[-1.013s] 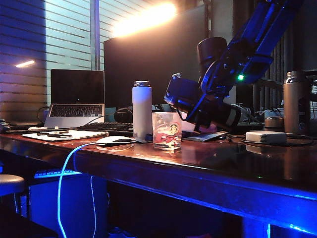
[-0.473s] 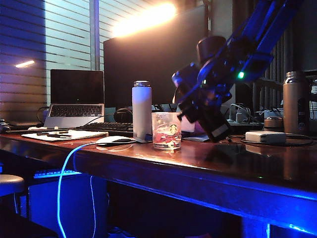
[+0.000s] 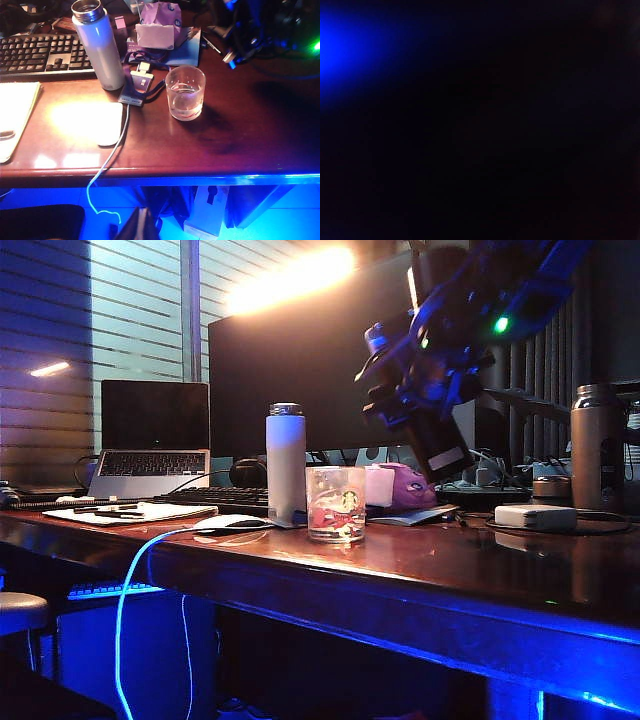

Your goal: Pick up the black thermos, pour a little water from inside into the glass cup, then place the black thermos back on the table.

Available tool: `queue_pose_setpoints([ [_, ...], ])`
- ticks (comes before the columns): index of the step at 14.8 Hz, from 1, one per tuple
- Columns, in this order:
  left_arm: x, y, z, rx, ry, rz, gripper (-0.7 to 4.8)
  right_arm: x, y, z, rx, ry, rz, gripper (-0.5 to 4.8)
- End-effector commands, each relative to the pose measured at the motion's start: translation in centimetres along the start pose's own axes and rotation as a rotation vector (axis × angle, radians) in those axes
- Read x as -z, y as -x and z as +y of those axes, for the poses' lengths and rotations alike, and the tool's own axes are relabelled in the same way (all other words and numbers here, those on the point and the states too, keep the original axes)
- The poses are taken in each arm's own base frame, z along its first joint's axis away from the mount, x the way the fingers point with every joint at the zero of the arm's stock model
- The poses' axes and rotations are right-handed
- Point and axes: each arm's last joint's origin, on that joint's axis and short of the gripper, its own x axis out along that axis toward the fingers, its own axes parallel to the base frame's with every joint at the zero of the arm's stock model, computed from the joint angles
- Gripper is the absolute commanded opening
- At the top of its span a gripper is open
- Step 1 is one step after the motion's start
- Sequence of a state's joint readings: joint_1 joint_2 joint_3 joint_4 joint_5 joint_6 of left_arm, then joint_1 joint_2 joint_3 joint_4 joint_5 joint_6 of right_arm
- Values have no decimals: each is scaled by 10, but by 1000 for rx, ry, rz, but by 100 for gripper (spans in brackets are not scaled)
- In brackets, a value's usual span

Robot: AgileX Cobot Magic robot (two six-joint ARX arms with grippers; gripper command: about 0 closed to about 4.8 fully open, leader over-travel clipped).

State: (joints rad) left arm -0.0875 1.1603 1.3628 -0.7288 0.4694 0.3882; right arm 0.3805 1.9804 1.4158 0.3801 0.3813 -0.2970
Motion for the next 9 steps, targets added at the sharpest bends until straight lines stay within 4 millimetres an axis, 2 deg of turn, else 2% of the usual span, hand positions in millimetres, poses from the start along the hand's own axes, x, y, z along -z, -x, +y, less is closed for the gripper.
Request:
queue_pose_setpoints([
  [1, -3, 2, -1, -2, -7, -19, -5, -25, 12, -14, 36, -62, -94, 8],
  [3, -3, 2, -1, -2, -7, -19, -5, -26, 25, -22, 18, -85, -112, 8],
  [5, -3, 2, -1, -2, -7, -19, -4, -11, 50, -34, 16, -124, -132, 8],
  [7, -3, 2, -1, -2, -7, -19, -5, 7, 70, -37, -26, -192, -129, 8],
  [9, -3, 2, 0, -2, -7, -20, -5, 27, 82, -36, -50, -277, -167, 8],
])
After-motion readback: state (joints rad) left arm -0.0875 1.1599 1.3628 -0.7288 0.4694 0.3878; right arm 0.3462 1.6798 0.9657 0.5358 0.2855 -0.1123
